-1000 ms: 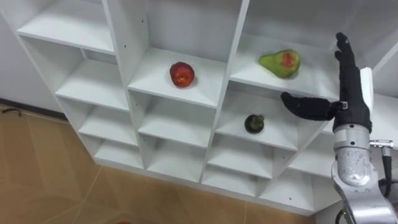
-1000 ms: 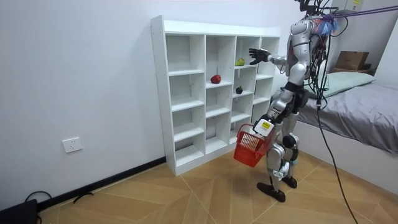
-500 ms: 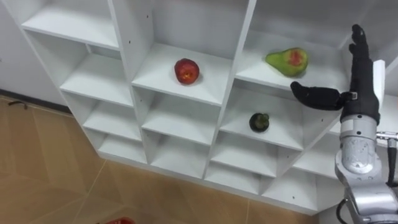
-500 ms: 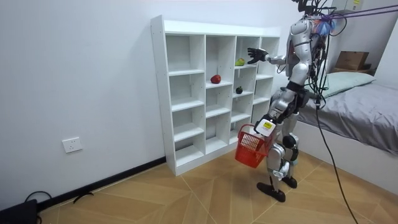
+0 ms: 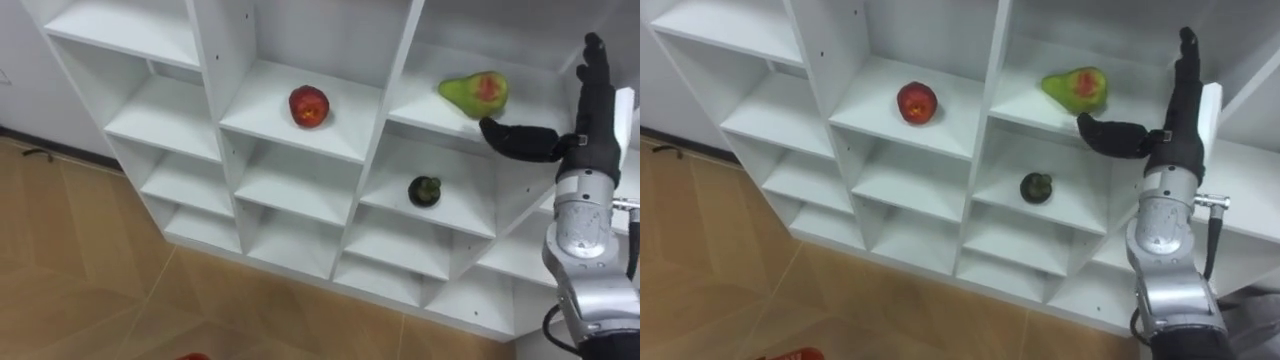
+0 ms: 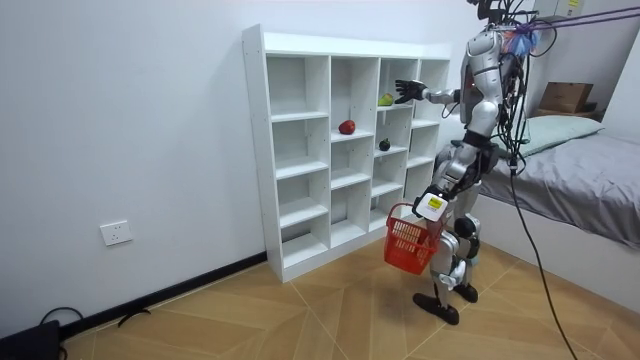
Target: Collect fruits from the closet
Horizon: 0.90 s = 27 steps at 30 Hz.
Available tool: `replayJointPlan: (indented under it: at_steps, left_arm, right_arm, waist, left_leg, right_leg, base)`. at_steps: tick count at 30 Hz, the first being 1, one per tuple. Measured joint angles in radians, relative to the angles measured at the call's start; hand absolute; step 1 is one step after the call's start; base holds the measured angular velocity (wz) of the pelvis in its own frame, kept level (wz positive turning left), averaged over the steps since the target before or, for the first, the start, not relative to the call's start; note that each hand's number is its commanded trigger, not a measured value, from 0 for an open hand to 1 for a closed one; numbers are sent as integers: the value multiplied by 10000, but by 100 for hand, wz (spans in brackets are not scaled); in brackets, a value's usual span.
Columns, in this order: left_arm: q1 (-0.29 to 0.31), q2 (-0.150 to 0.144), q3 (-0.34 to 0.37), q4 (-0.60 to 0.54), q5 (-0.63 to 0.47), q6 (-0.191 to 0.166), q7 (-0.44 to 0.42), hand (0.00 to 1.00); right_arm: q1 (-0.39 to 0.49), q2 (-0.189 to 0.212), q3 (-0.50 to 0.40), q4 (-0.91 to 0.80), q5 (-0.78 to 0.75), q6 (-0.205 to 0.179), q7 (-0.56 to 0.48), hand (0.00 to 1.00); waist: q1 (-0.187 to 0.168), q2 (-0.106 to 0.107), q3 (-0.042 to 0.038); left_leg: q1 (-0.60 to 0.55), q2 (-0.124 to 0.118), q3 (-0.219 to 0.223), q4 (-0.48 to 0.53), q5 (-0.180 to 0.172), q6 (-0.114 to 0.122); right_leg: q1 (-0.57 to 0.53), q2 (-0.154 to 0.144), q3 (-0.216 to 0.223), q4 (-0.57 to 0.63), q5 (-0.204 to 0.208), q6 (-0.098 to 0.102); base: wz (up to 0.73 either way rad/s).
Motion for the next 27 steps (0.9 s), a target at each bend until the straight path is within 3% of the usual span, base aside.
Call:
replayJointPlan:
  at_steps: [12, 19, 27]
  left_arm:
    - [-24, 17, -68, 32, -6, 5, 41, 100]
    - [-109, 160, -475, 172, -99, -7, 51, 100]
    - [-226, 323, -671, 314, 1, -1, 49, 100]
  right_arm:
    - [-579, -205, 20, 296, -8, 17, 50, 0]
    - [-1411, -221, 61, 1264, -46, 14, 52, 0]
    - [-2087, -346, 362, 2468, -335, 2, 154, 0]
  waist:
    - [28, -184, 75]
    - [38, -198, 83]
    - [44, -273, 156]
  left_leg:
    - [-45, -57, -2, -7, 43, 33]
    - [-133, -58, -35, 17, 43, 33]
    - [-345, -67, -118, 82, 44, 35]
  right_leg:
    - [-60, -58, -9, 31, -20, 29]
    - [-121, -51, -53, 56, -19, 28]
    - [-289, -51, -222, 122, -18, 27]
  base:
    - [0]
    - [1]
    - [2]
